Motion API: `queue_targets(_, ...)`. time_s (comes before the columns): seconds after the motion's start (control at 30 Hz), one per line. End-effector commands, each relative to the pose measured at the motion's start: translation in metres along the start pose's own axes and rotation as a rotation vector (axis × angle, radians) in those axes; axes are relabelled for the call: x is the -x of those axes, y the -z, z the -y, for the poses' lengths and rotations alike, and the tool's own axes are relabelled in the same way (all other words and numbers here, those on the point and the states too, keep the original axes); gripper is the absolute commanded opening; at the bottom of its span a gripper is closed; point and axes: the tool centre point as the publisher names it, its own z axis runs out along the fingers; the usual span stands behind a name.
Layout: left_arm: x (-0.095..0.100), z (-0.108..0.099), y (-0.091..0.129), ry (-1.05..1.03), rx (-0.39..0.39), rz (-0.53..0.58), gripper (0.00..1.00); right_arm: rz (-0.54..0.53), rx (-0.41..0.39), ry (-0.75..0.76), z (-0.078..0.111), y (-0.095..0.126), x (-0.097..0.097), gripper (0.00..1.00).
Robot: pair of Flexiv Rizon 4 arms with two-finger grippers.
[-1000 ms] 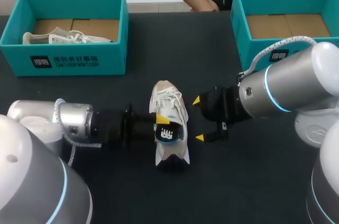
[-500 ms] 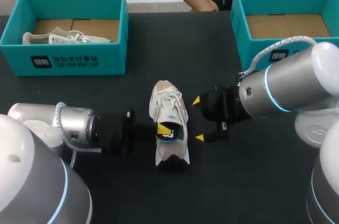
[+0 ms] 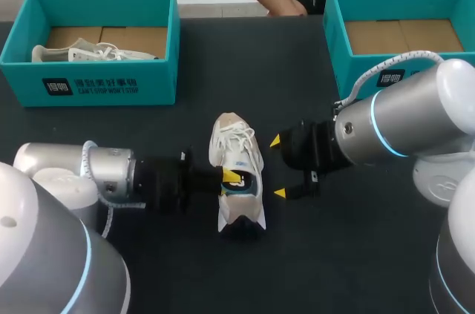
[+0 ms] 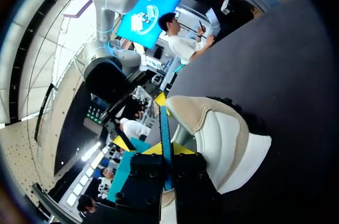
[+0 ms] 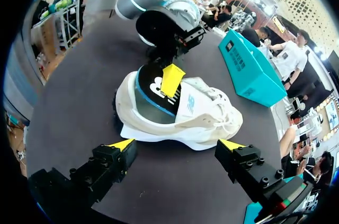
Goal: Take the shoe out of the shoebox, open the shoe tongue, remove and reinsert the insole, then place the shoe into the shoebox
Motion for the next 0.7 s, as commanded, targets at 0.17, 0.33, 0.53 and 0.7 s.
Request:
queue_targets(0.17, 0.006, 0.020, 0.012, -0.013, 0.004, 0.023, 0.34, 0.000, 0.000, 0.001, 0.000, 0.000, -0.001, 1.00)
queue_targets(0.33, 0.012, 0.030, 0.019, -0.024, 0.005, 0.048, 0.38, 0.000, 0.000, 0.001, 0.000, 0.000, -0.001, 1.00)
queue_targets(0.53, 0.008, 0.036, 0.020, -0.019, 0.009, 0.059, 0.22, 0.000, 0.000, 0.001, 0.000, 0.000, -0.001, 1.00)
queue_targets(0.7, 0.000, 0.033, 0.012, 0.006, -0.002, 0.054, 0.00, 0.000, 0.000, 0.001, 0.000, 0.000, -0.001, 1.00)
